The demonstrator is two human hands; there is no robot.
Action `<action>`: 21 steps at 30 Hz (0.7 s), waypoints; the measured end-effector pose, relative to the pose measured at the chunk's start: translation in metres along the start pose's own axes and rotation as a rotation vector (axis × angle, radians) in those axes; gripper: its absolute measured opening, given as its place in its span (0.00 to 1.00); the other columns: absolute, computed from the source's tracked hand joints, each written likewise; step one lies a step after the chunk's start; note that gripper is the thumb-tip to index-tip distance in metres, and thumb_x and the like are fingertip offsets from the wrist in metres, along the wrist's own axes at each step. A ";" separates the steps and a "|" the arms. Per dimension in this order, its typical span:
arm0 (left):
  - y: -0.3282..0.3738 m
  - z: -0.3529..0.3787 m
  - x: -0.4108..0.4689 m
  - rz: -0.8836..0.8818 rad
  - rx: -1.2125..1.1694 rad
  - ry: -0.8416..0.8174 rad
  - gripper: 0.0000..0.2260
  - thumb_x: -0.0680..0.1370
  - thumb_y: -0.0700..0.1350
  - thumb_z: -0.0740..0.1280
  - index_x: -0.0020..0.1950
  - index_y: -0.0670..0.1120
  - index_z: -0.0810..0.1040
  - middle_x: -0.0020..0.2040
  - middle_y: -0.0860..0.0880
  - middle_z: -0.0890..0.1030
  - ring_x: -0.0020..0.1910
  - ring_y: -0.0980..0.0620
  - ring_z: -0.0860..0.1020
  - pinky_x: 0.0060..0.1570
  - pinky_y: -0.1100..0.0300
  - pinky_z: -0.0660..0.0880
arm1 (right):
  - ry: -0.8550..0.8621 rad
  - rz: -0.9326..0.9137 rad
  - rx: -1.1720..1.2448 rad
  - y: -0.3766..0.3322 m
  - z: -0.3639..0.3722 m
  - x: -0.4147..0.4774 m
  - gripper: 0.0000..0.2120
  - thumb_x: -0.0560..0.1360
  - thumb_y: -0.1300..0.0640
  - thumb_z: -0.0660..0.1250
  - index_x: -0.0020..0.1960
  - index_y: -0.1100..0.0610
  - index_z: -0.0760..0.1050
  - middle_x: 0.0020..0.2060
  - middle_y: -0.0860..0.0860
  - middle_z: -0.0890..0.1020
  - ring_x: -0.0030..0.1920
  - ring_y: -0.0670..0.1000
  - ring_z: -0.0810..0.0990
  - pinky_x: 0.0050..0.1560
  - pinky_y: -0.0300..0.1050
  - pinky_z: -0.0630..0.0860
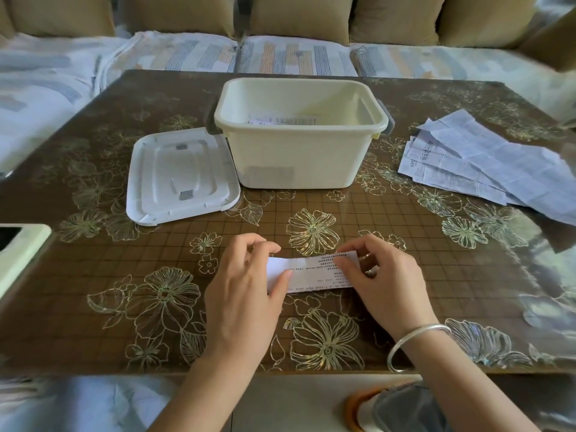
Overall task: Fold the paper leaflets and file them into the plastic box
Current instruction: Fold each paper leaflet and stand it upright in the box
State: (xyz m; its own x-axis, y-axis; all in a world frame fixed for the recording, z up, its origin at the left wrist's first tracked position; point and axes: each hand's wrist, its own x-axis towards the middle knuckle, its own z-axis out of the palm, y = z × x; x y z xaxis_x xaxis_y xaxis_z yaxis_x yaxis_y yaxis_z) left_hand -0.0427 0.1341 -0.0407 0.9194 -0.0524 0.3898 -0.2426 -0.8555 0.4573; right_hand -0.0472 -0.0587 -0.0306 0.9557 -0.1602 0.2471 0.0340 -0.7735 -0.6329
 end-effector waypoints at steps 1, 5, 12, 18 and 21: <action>0.001 0.000 0.000 0.007 0.005 -0.001 0.15 0.70 0.50 0.75 0.55 0.49 0.80 0.56 0.51 0.75 0.45 0.54 0.76 0.32 0.65 0.71 | 0.007 -0.007 -0.012 -0.001 0.000 0.000 0.03 0.72 0.49 0.70 0.45 0.45 0.78 0.37 0.37 0.79 0.37 0.38 0.76 0.34 0.38 0.75; 0.002 0.000 -0.001 0.036 0.020 0.019 0.14 0.70 0.49 0.75 0.54 0.48 0.80 0.56 0.50 0.74 0.48 0.52 0.75 0.29 0.63 0.74 | 0.029 -0.041 -0.082 -0.003 0.002 0.000 0.03 0.73 0.48 0.70 0.45 0.44 0.78 0.38 0.38 0.77 0.37 0.39 0.74 0.32 0.33 0.67; -0.001 0.000 -0.005 0.155 0.060 0.095 0.02 0.72 0.46 0.73 0.43 0.49 0.82 0.46 0.53 0.79 0.50 0.49 0.73 0.44 0.53 0.75 | 0.025 -0.116 -0.220 -0.001 0.006 -0.003 0.06 0.73 0.48 0.70 0.49 0.46 0.77 0.41 0.42 0.72 0.35 0.43 0.68 0.31 0.29 0.60; -0.003 0.001 -0.009 0.189 0.030 0.093 0.05 0.76 0.51 0.70 0.43 0.51 0.82 0.43 0.56 0.79 0.44 0.52 0.75 0.45 0.54 0.71 | 0.078 -0.207 -0.254 -0.002 0.007 -0.007 0.03 0.72 0.52 0.72 0.45 0.48 0.80 0.42 0.43 0.76 0.39 0.43 0.71 0.28 0.36 0.67; -0.004 0.001 -0.006 0.161 -0.009 0.057 0.07 0.74 0.55 0.71 0.44 0.52 0.82 0.44 0.57 0.78 0.43 0.53 0.74 0.45 0.56 0.69 | 0.120 -0.263 -0.267 -0.003 0.008 -0.010 0.01 0.72 0.53 0.72 0.43 0.50 0.82 0.42 0.45 0.78 0.41 0.47 0.76 0.26 0.39 0.70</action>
State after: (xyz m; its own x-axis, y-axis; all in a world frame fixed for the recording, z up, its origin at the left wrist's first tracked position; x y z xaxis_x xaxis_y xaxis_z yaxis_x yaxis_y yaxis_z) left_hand -0.0474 0.1371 -0.0456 0.8494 -0.1594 0.5031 -0.3886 -0.8339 0.3919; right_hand -0.0542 -0.0504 -0.0368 0.8830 0.0065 0.4694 0.1811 -0.9273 -0.3277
